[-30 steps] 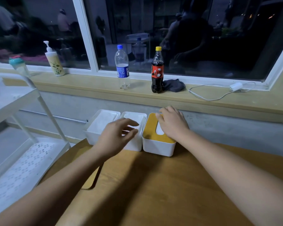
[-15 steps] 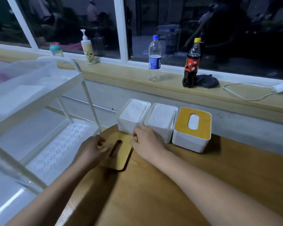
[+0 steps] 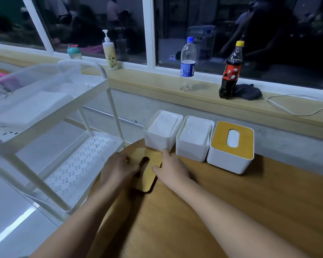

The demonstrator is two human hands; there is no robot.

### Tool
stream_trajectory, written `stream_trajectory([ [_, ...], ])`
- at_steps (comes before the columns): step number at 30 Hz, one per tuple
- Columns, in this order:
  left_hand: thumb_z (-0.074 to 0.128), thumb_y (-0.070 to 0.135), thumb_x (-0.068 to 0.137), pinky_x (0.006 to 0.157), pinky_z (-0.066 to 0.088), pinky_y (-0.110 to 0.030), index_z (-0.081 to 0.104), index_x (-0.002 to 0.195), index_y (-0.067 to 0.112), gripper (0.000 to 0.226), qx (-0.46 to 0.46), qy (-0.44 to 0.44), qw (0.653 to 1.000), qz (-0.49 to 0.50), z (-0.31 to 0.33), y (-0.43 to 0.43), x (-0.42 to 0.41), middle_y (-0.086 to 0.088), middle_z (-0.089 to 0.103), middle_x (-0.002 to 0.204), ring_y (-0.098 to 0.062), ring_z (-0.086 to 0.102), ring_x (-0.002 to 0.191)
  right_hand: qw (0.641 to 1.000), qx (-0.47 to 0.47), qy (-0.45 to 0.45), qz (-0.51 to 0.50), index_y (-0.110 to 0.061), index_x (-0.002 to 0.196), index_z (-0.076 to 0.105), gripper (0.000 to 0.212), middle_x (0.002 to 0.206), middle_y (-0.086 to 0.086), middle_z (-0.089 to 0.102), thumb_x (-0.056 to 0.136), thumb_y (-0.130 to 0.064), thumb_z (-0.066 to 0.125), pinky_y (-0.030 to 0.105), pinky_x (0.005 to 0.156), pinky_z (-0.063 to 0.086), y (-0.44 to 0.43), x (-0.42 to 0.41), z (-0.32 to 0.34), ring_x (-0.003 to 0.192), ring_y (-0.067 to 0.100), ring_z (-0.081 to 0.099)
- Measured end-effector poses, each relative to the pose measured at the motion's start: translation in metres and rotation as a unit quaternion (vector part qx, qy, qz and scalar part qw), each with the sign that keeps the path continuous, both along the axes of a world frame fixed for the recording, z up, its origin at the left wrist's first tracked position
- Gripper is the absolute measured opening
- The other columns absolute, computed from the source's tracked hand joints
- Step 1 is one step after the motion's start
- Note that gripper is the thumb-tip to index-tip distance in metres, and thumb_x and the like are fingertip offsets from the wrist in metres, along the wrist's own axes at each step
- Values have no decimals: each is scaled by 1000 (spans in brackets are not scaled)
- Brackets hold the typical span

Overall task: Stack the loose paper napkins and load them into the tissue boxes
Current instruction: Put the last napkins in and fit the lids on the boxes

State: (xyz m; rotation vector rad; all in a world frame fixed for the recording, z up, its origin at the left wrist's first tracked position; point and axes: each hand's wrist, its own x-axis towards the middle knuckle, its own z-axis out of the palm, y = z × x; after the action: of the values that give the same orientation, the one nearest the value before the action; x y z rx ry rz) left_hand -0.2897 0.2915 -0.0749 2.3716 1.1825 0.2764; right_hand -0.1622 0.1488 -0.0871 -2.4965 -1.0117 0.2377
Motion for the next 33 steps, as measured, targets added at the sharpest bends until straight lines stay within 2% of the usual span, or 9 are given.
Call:
stream_trajectory([
  [2, 70, 80, 73, 64, 53, -35, 69, 81, 24, 57, 32, -14, 999, 1, 3, 2, -5, 7, 59, 89, -15, 61, 75, 1000, 19, 13, 9, -19, 128, 47, 44, 105, 2, 67, 102, -52, 60, 44, 74, 61, -5, 2, 5, 91, 25, 67],
  [5, 82, 55, 78, 72, 53, -35, 76, 104, 28, 38, 76, -50, 996, -12, 12, 4, -10, 10, 61, 97, -16, 62, 87, 998, 47, 23, 25, -22, 131, 50, 48, 102, -1, 70, 101, -57, 61, 44, 82, 60, -16, 9, 17, 96, 25, 69],
  [10, 84, 52, 75, 77, 56, -36, 77, 101, 29, 35, 99, -123, 986, -51, 43, -17, 11, 11, 64, 91, -13, 63, 88, 991, 104, 79, -10, -31, 132, 56, 43, 92, -5, 70, 99, -59, 62, 32, 66, 50, -37, 37, 61, 79, 17, 72],
  [13, 83, 53, 78, 73, 49, -31, 78, 108, 27, 40, 111, -157, 978, -75, 60, -32, 41, 9, 65, 96, -12, 63, 88, 983, 135, 117, -44, -32, 115, 61, 19, 85, -4, 73, 103, -47, 64, 27, 57, 45, -48, 74, 87, 59, 7, 72],
  [18, 86, 57, 82, 81, 52, -31, 68, 136, 26, 65, 25, -222, 963, -148, 71, -51, 93, 6, 71, 117, -13, 67, 101, 957, 198, 182, -106, -21, 111, 71, 11, 85, 5, 74, 103, -28, 72, 28, 58, 50, -64, 147, 111, 63, 12, 69],
  [21, 81, 72, 80, 89, 48, -29, 69, 135, 31, 70, 14, -206, 947, -244, 64, -55, 108, 8, 64, 134, -10, 61, 119, 950, 199, 206, -124, -16, 109, 73, 7, 87, 7, 70, 103, -19, 72, 27, 57, 48, -71, 181, 109, 65, 14, 63],
  [25, 67, 84, 81, 103, 40, -43, 74, 125, 41, 62, 133, -154, 924, -325, 53, -47, 120, 12, 53, 151, -16, 45, 140, 953, 171, 217, -127, -13, 108, 73, 5, 84, 7, 68, 104, -14, 70, 21, 48, 44, -72, 201, 99, 62, 12, 57],
  [29, 71, 64, 92, 99, 39, -44, 74, 122, 41, 39, 173, -101, 896, -395, 53, -42, 133, 18, 65, 133, -15, 52, 129, 962, 152, 188, -124, -18, 104, 73, 2, 87, 6, 70, 104, -19, 71, 25, 55, 45, -66, 208, 94, 68, 13, 61],
  [33, 70, 54, 100, 93, 40, -40, 72, 127, 39, 32, 218, -89, 874, -425, 54, -38, 148, 17, 70, 125, -14, 54, 126, 975, 126, 146, -115, -20, 107, 72, 7, 84, 2, 66, 105, -26, 70, 27, 59, 46, -64, 214, 90, 71, 13, 62],
])
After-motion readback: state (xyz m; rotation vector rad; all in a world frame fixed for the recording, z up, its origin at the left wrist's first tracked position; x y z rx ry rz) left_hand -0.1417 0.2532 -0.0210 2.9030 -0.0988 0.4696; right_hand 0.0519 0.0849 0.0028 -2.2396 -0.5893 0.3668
